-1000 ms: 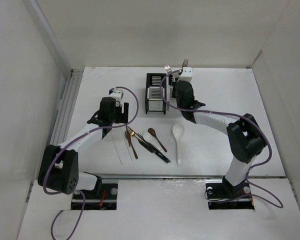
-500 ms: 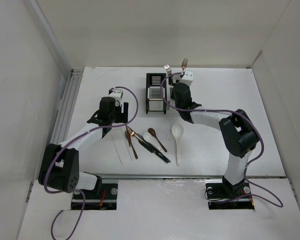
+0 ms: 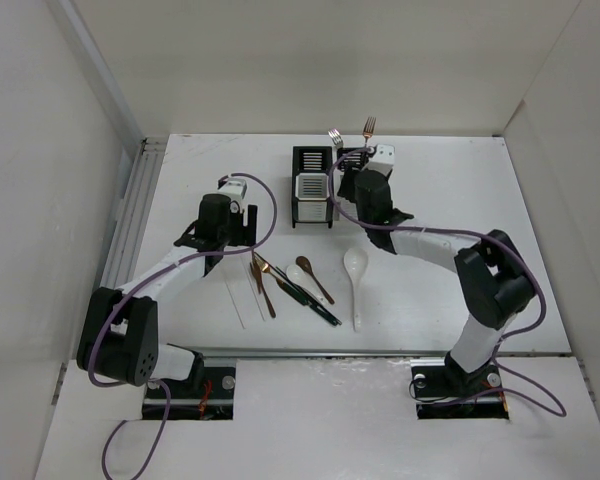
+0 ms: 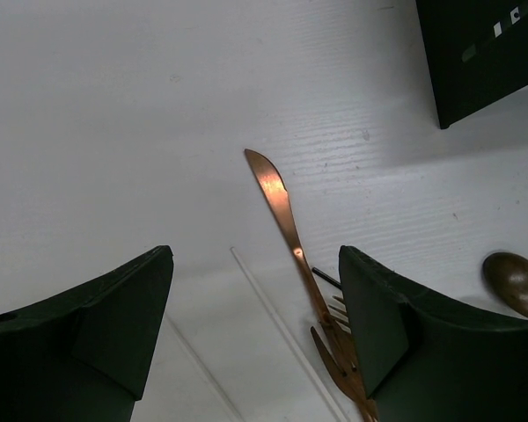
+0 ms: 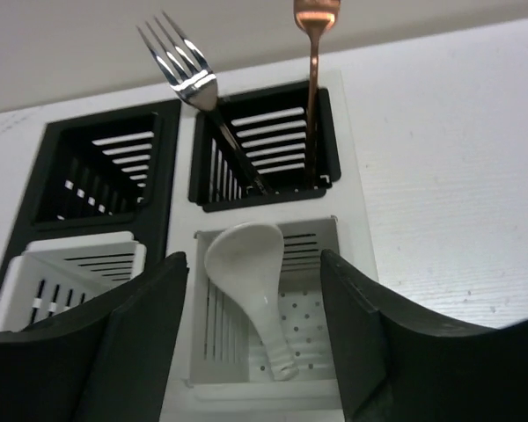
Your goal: Sort the eating utensils into containers
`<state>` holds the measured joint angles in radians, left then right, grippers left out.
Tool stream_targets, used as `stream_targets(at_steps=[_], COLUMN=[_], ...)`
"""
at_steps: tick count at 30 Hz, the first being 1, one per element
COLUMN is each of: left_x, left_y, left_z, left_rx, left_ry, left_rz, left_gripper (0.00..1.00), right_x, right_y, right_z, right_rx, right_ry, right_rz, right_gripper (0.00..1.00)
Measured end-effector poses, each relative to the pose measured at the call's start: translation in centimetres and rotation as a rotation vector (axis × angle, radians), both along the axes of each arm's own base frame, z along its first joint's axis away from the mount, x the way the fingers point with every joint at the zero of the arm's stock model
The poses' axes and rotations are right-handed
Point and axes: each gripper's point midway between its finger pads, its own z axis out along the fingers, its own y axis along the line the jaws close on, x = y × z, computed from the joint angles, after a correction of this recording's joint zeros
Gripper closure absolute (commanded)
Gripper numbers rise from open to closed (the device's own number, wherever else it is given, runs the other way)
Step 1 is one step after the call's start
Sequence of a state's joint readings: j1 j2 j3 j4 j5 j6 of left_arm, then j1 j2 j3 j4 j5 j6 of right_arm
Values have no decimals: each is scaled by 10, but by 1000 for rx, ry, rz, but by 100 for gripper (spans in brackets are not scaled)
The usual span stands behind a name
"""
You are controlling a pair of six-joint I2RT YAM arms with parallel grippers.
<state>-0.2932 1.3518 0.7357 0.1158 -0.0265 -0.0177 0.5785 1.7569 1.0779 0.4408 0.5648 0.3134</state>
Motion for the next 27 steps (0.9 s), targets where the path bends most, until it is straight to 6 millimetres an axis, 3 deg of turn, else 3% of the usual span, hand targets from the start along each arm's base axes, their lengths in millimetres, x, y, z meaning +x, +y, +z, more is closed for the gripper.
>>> stream_targets(at_steps=[4, 8, 13, 16, 17, 21, 24, 25, 27], left_x=[0, -3, -9, -11, -12, -18, -26, -28, -31], left_y=[-2, -8, -18, -19, -19, -17, -16, -15, -15], left_z=[0, 7, 29, 41, 43, 37, 30, 28, 28], left_rx=[-4, -3, -17, -27, -29, -32, -33, -35, -37], left_ry=[0, -16, -71, -102, -105, -88, -62, -57, -54], left_rz=[-9, -32, -71, -74, -72, -69, -70, -70, -69], left_gripper=[27, 27, 26, 26, 26, 24, 24, 24, 24], right_x=[-10, -35, -87, -126, -140, -202, -241, -249, -257], right_y=[4, 8, 4, 2, 3, 5, 1, 0, 1], right_z=[36, 88, 105, 82, 65, -31, -89, -101, -113], right_rx=[6, 14, 3, 34, 38, -17, -68, -77, -76], right_ry=[-60, -130, -25, 113, 175, 475, 675, 720, 769], right_rz=[17, 60, 159, 208, 227, 300, 333, 337, 341], right_gripper=[27, 23, 20, 0, 0, 0, 11, 20, 23])
